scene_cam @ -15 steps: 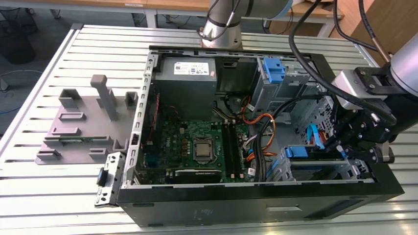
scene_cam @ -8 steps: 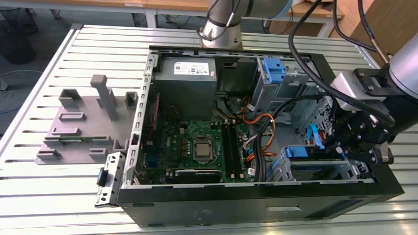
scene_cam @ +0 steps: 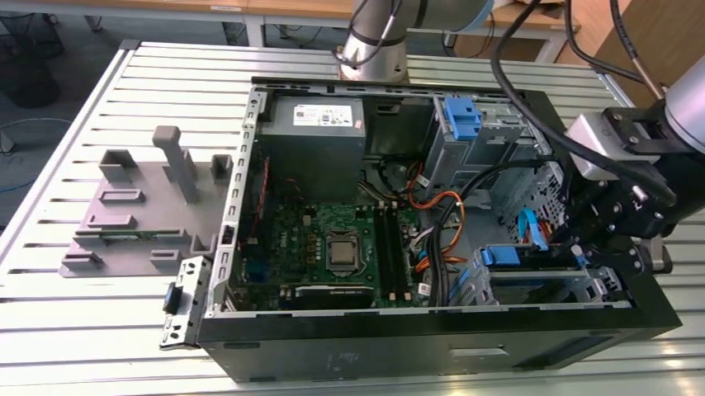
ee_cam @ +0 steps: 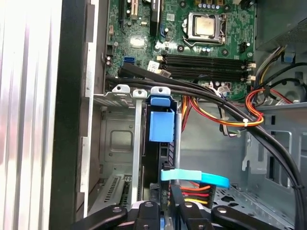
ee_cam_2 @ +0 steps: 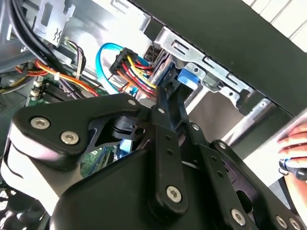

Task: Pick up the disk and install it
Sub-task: 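Insert the second disk wire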

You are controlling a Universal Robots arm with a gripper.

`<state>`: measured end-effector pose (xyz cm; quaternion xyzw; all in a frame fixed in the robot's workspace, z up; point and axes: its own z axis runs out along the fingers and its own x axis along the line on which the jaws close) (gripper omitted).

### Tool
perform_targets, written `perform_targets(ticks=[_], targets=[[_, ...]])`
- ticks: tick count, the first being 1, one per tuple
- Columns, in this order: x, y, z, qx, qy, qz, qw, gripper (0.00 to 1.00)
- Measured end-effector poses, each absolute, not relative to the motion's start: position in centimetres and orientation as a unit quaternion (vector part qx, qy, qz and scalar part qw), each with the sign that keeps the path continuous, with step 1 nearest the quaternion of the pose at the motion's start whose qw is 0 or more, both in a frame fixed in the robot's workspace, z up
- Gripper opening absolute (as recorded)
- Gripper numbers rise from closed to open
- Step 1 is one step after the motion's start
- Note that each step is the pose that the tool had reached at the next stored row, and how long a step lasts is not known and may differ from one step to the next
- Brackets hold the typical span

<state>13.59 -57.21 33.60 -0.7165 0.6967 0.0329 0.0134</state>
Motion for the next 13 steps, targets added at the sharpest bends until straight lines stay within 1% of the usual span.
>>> perform_targets(ticks=[7, 13], targets=[[13.6, -57.2, 35.4, -0.716, 0.697, 0.033, 0.013, 0.23], [13.6, -57.2, 35.4, -0.716, 0.697, 0.033, 0.013, 0.23]])
